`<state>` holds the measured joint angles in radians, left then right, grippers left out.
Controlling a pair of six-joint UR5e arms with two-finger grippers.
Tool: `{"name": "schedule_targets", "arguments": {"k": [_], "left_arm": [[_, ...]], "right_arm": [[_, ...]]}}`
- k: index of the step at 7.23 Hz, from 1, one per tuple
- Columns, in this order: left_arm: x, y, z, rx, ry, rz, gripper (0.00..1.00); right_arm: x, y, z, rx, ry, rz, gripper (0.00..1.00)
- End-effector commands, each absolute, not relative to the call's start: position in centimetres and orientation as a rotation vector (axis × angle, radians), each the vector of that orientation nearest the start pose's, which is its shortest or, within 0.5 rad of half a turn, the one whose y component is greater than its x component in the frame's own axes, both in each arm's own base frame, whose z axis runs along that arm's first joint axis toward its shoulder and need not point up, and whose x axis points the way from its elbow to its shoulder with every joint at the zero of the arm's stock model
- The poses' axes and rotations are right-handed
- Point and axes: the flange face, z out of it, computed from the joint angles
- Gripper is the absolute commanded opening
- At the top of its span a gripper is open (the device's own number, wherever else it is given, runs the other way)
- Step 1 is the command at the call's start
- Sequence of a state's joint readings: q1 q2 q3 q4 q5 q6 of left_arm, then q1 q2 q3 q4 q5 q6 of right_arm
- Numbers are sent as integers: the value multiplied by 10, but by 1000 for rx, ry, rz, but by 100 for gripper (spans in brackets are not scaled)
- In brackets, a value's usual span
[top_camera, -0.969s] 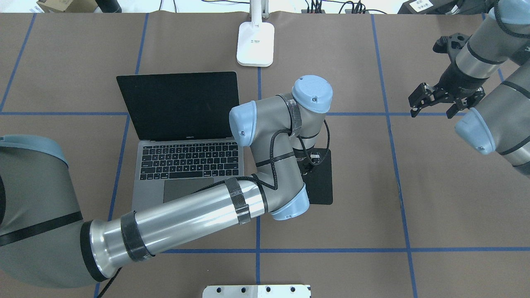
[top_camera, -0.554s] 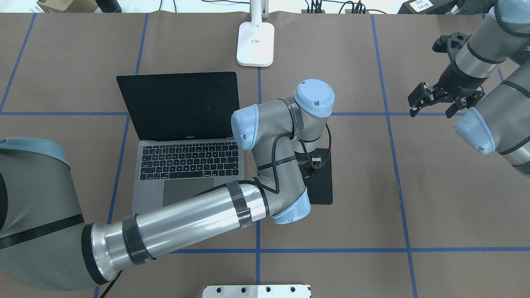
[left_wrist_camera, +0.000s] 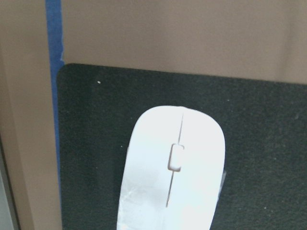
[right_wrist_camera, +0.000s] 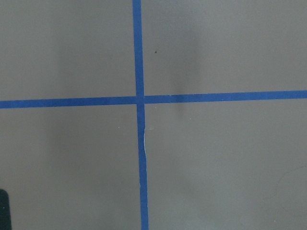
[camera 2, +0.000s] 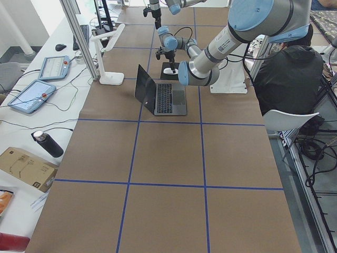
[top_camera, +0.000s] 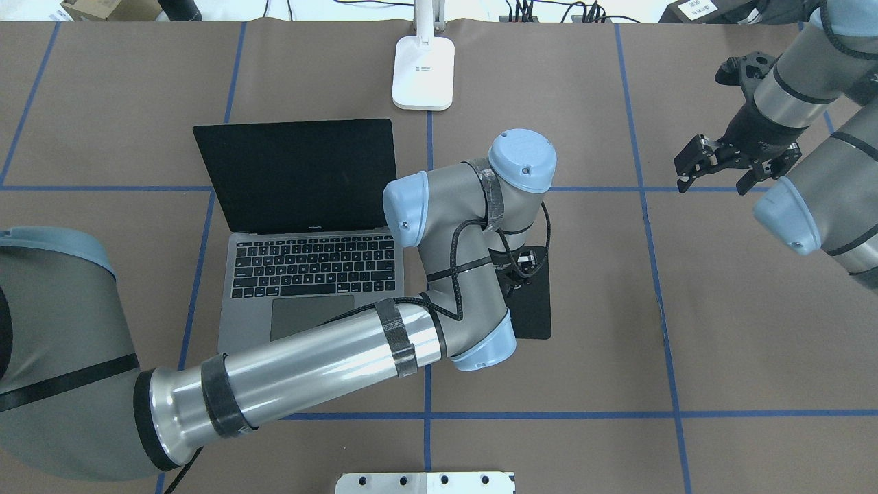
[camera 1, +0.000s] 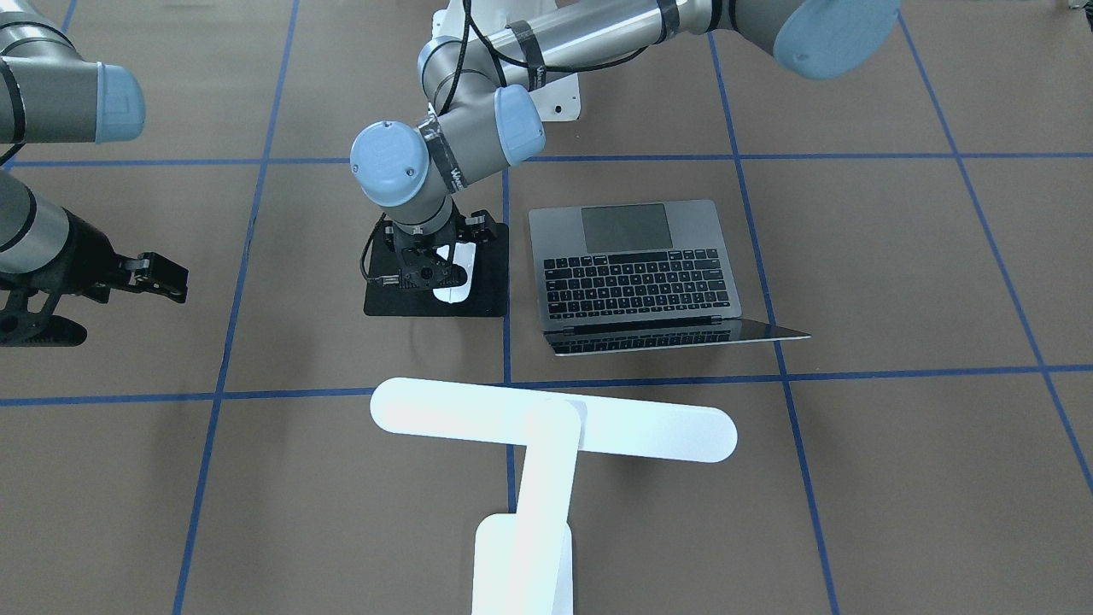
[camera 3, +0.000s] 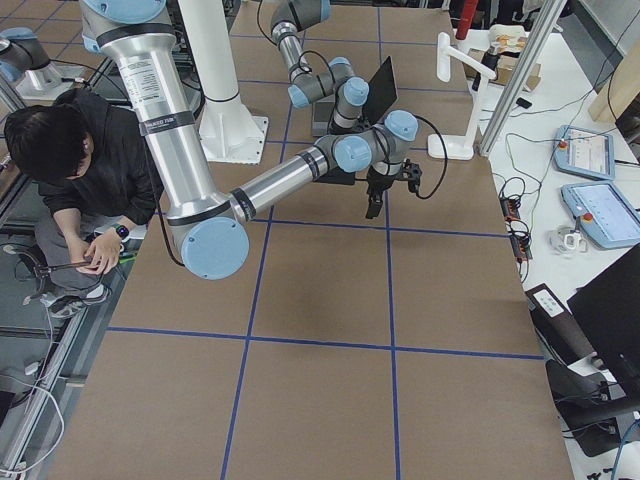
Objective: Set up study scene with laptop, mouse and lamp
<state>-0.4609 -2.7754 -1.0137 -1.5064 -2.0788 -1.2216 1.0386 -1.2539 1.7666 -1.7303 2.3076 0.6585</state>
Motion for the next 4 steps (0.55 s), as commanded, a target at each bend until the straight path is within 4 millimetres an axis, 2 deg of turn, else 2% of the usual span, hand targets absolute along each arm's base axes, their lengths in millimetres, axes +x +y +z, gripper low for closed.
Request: {"name": "schedule_targets", "arguments": {"k": [1,2,3,4], "left_arm": [[680,-458,80,-179,771,26,99],[654,-462,94,-160,790,12,99],[608,-466,107,-126,830,-8,99],[553,-452,130,-98,864,-19,99]], "right_arm": [[-229,-542,392,-81,-801,-1,99],[-229,-546,390,-59,-776,12,99],[-225,-552,380,-37,-778,15,99],[-217,-549,386,-33,-773,17,99]]}}
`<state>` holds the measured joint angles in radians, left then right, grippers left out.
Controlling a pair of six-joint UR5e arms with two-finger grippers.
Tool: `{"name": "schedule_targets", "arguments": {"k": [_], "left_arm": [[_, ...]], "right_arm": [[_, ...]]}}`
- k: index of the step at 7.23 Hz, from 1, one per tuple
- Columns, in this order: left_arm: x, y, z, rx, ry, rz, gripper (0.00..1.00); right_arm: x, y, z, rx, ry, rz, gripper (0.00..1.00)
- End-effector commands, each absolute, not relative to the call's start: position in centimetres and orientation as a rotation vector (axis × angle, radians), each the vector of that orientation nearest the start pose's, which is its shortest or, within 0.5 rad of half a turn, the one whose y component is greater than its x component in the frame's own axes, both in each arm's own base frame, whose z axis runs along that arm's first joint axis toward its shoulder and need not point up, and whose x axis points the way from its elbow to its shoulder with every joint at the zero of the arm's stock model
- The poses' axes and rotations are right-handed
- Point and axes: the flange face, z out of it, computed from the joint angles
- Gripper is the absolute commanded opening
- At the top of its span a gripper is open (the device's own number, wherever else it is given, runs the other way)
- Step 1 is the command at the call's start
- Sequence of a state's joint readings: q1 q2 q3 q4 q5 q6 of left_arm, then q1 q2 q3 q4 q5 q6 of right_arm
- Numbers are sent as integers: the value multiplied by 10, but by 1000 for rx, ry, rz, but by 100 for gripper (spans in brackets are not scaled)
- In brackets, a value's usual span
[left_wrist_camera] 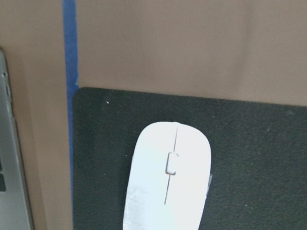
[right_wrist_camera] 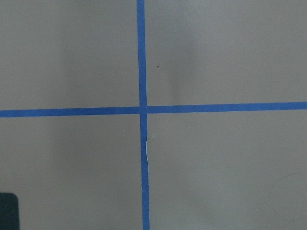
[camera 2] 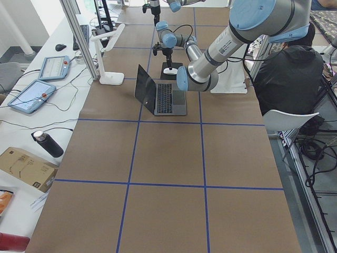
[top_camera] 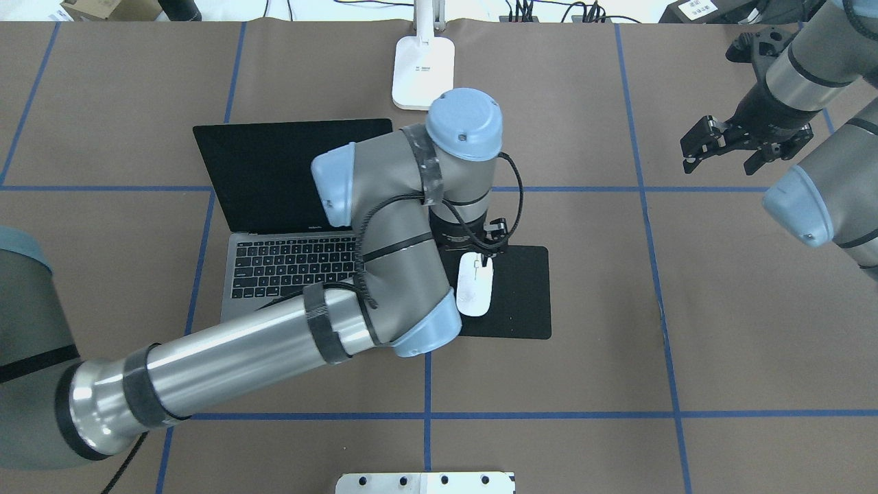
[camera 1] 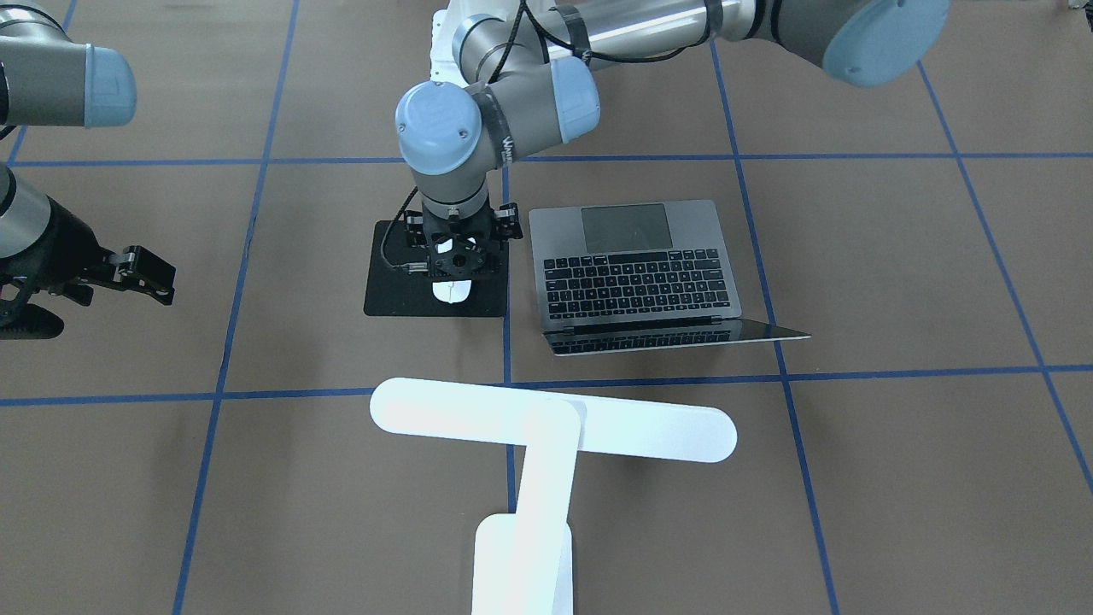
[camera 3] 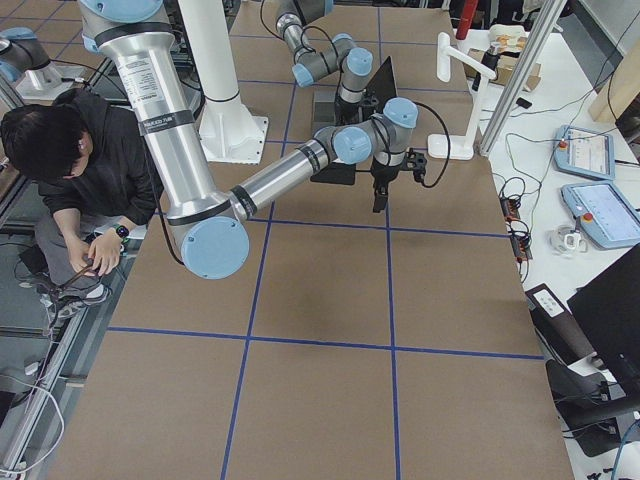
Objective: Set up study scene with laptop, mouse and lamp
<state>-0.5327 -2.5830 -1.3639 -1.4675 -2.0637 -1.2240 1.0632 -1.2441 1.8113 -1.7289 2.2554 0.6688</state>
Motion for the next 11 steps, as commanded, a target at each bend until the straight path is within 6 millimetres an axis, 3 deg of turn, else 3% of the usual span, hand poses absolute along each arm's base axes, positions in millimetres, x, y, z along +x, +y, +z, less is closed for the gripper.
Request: {"name": "schedule_targets", "arguments": {"k": [1,2,4,5,6,8,9,10,11], "left_arm": [[493,-441,161,-68,888,-42,99],[441,-426,179,-36,918,-55,99],[351,-430,250,63,863,43,99],[303,-448,299,73,795,13,99],[252,-469,329,95,764,-50,99],[141,-491,397,177,660,86,99],[94,-509,423,160,697,102,99],[55,-518,454,162,728,177,99],[10,-513,502,148,709,194,99]], "right_arm": [[-211,-552,389,-33,-770,29,99],[-184,-561,387,-20,-785,69,99],[-159,-567,393,-3,-780,90,99],[-133,-566,412,31,-765,18,99],[-105,-567,428,50,-751,-8,99],[-48,-553,469,55,-744,-6,99],[-16,-546,480,37,-811,49,99],[1,-527,514,24,-807,23,99],[29,-511,552,22,-795,-13,99]]}}
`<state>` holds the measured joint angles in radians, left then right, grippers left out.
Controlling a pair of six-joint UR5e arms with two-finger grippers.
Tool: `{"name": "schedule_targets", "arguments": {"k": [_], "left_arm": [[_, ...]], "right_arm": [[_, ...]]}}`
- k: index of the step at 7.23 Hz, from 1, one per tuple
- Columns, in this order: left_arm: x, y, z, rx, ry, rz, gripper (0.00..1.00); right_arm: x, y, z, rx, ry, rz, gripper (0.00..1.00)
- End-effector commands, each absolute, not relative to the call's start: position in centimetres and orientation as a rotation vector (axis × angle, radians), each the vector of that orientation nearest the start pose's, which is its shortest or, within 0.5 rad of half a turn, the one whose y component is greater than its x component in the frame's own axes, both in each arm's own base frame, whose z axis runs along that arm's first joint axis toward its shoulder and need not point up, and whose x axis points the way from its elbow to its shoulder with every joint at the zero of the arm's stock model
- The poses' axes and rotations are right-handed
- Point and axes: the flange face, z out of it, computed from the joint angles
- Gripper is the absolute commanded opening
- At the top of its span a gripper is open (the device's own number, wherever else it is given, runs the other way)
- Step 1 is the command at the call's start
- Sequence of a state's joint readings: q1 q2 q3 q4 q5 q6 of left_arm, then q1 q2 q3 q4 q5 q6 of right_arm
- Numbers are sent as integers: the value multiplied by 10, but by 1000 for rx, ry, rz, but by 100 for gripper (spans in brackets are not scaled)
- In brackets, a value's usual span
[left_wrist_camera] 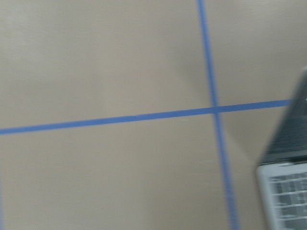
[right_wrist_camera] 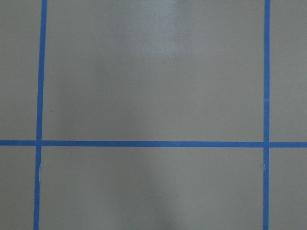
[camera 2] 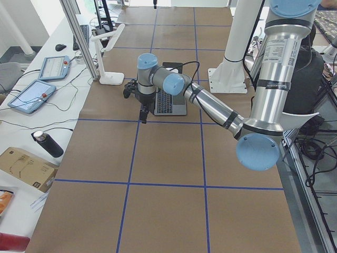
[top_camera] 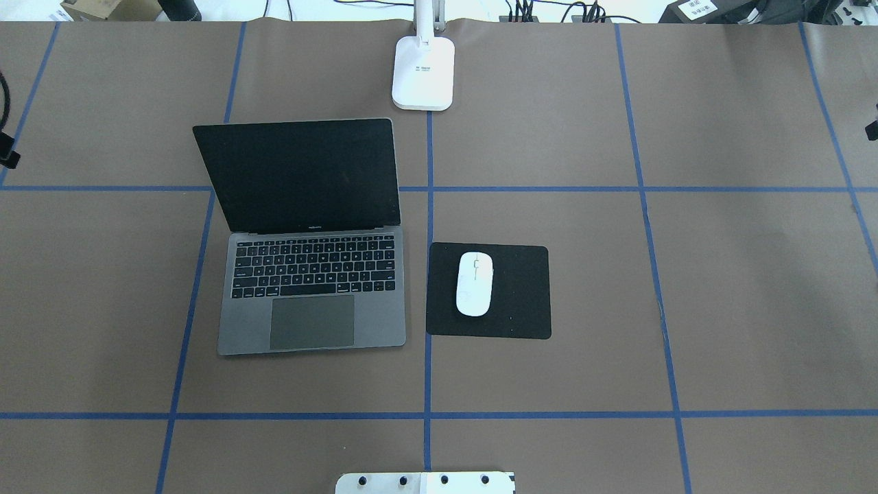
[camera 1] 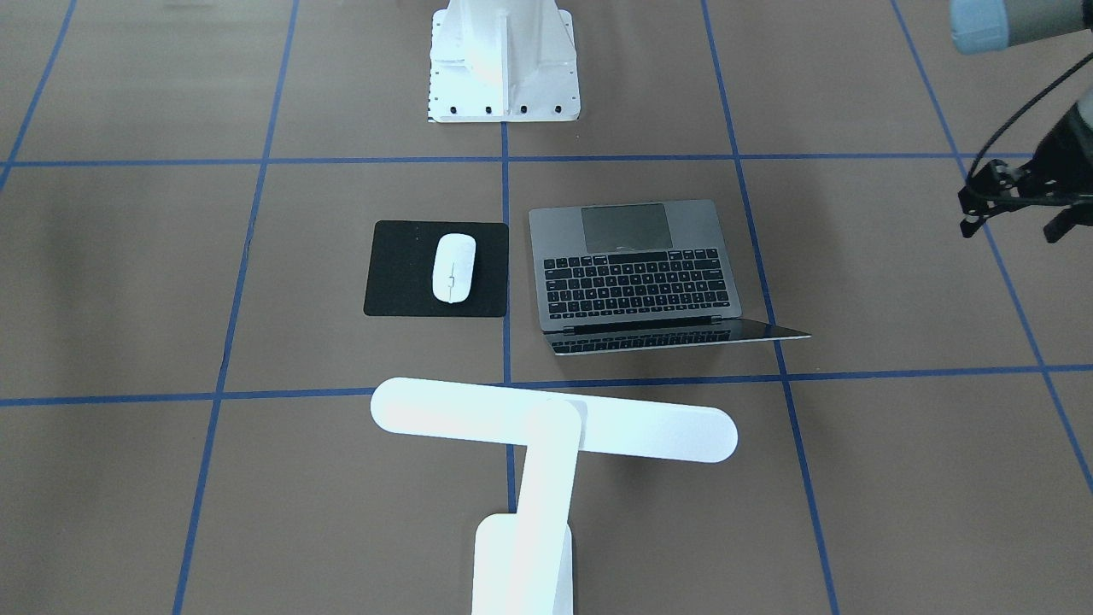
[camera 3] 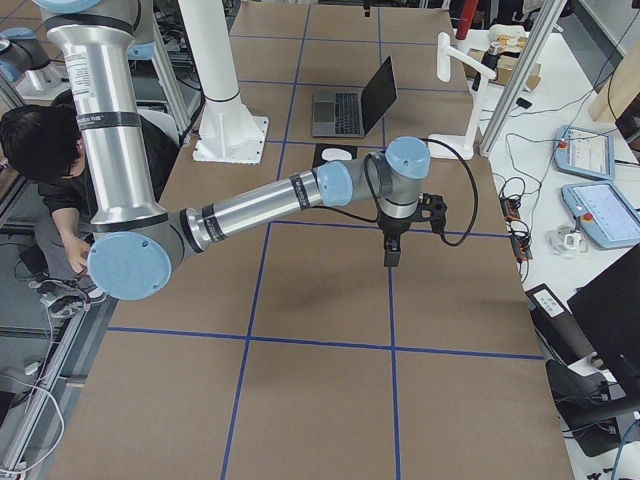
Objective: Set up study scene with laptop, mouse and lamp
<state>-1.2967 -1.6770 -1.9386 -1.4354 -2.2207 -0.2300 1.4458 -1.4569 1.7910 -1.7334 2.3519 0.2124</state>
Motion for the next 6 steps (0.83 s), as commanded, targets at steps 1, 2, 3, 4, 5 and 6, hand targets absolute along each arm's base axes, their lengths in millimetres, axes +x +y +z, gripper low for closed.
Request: {"name": "schedule_targets", "arguments": {"k": [1,2,3,4,5,6], "left_arm": [[-20,-514,528,128,699,150,99],[-43,-496,559,96,697,93,99],[-52,-486,574,84,696,69,99],[-53,-482,591,53,696,59,99],[-57,-456,615,10,695,36,99],[-65,-452,616,27,695,21,99]], "right_arm": [[46,-499,579,-12,-789,25,99],[62,-486,602,-39,-789,65,99],[74,-466,619,-64,-791,104,99],[80,-448,638,-94,-789,128,99],[90,-432,651,-113,-790,164,99],[102,-418,658,-118,-794,199,99]]}}
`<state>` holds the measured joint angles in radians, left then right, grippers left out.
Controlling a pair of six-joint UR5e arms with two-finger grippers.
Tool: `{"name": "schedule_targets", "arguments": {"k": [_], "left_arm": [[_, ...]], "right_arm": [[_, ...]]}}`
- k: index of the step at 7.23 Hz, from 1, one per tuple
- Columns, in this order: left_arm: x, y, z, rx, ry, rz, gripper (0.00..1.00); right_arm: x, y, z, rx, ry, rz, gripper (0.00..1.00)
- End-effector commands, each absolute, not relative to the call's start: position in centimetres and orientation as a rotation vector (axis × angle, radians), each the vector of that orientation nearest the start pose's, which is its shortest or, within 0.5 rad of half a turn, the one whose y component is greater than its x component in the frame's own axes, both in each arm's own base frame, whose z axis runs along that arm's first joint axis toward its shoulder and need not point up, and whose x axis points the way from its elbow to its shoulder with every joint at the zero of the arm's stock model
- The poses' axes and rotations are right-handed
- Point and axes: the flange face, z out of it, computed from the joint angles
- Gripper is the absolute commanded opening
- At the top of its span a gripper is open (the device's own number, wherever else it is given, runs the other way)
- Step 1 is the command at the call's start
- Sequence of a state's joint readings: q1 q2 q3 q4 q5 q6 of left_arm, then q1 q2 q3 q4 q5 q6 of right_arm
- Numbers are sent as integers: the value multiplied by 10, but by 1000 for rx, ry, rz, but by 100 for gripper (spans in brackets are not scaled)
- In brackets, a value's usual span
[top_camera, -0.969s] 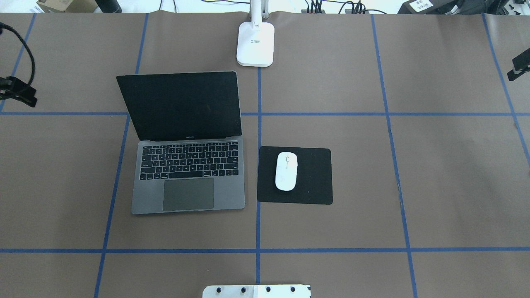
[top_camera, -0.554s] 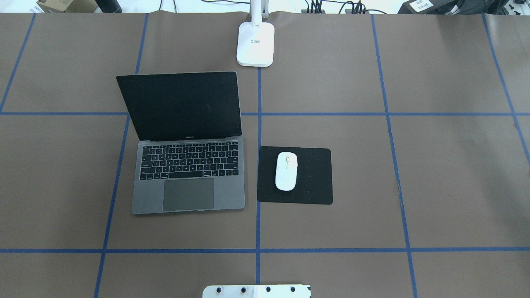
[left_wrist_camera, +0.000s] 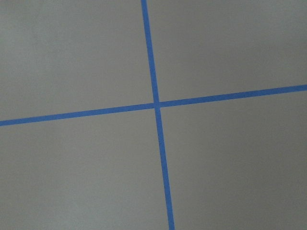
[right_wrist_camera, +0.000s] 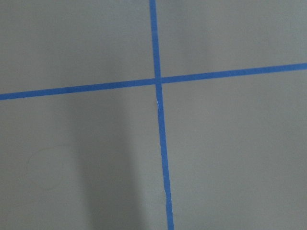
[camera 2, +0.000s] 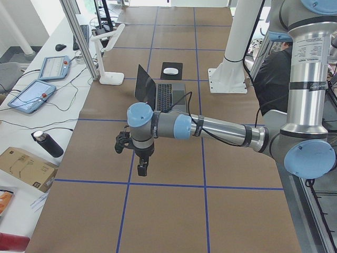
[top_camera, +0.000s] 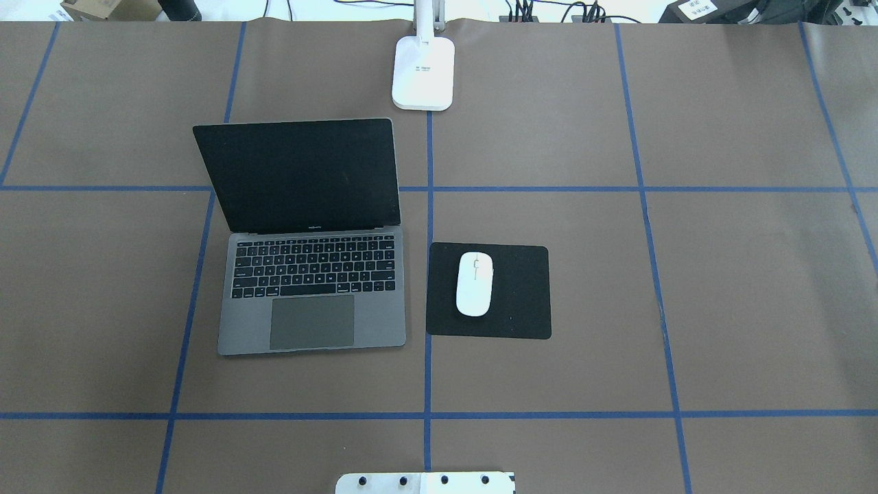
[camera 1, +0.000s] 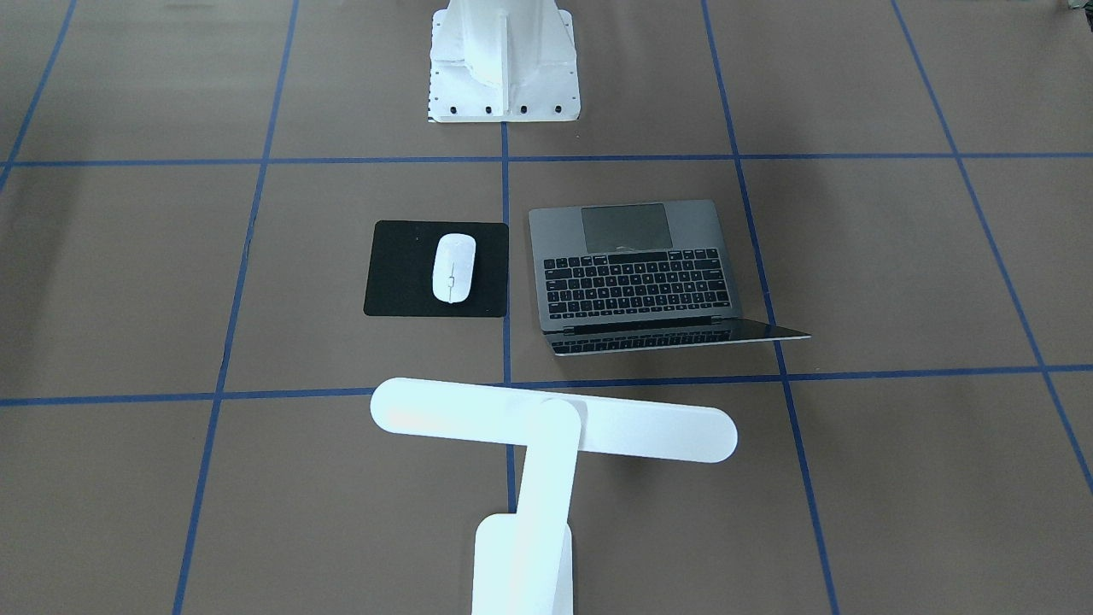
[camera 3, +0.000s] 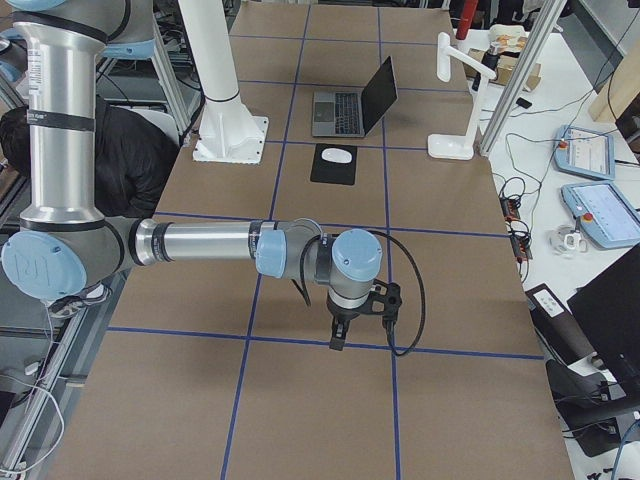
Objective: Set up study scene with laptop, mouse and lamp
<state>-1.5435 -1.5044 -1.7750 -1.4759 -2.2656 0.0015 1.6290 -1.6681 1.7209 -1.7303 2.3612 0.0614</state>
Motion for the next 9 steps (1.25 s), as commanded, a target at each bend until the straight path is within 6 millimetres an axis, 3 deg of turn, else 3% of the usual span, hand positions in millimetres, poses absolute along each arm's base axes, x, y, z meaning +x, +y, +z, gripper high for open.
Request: {"name": "schedule_targets", "arguments": {"k": [1,6,9], "left_arm": [[-70,-456,611,26,709,4,99],[-82,-411,655,-46,719,-53,99],[-80,-411,656,-50,719,-53,99]], "right_arm": [[111,-419,650,-94,-792,217,99],[111,-421,654,-106,-788,229,99],[111,-420,654,-107,-793,229,99]]}}
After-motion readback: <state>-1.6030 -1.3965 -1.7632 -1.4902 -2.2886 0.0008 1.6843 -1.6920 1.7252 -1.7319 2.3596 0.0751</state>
